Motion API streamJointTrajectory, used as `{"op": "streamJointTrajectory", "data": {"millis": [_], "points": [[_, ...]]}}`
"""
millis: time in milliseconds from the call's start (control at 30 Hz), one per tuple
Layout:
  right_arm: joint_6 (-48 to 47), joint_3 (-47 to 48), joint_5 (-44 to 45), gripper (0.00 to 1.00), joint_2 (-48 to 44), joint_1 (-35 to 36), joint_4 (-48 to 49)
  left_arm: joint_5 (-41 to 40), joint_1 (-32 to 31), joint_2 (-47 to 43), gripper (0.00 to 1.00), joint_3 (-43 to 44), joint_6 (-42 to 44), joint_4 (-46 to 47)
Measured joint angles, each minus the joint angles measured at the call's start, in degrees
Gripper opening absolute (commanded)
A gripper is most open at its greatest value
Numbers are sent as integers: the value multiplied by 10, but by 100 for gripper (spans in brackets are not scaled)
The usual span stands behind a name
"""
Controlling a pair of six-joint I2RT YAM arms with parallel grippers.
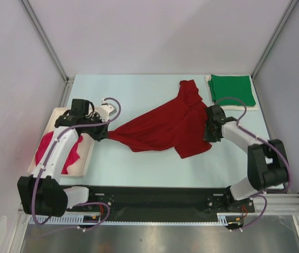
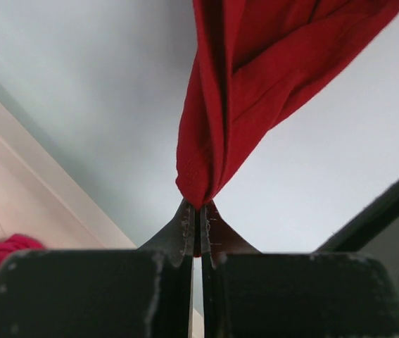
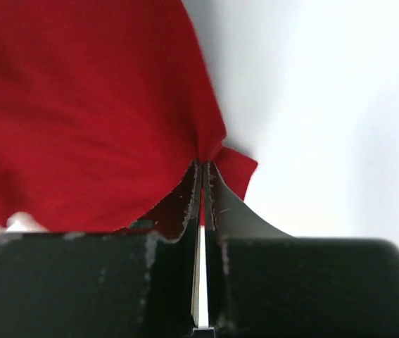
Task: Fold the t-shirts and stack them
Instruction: Flatten the tshirt out
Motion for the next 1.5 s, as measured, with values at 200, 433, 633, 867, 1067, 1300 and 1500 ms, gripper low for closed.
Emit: {"op": "streamJointTrajectory", "data": {"millis": [200,433,633,867,1067,1300,1500], "points": [[0,32,9,0,-220,-25,-85,10,0,-76,0,75,6,-77],[-5,311,41,0,-424,-30,-214,3,1,-181,0,276,13,-171],[-16,583,61,0,-472,-30,-311,-42,1,-219,0,497,3,-229],[-24,647,46,0,-466,-11,-325,-74,1,-218,0,588,-2,-228],[-48,602,45,0,-329,22,-252,-86,1,-122,0,524,-1,-206],[-53,732,-22,0,-26,-61,-160,-133,2,104,1,559,-16,-134],[12,916,-105,0,155,-162,-143,-175,2,239,0,717,-52,-106]]}}
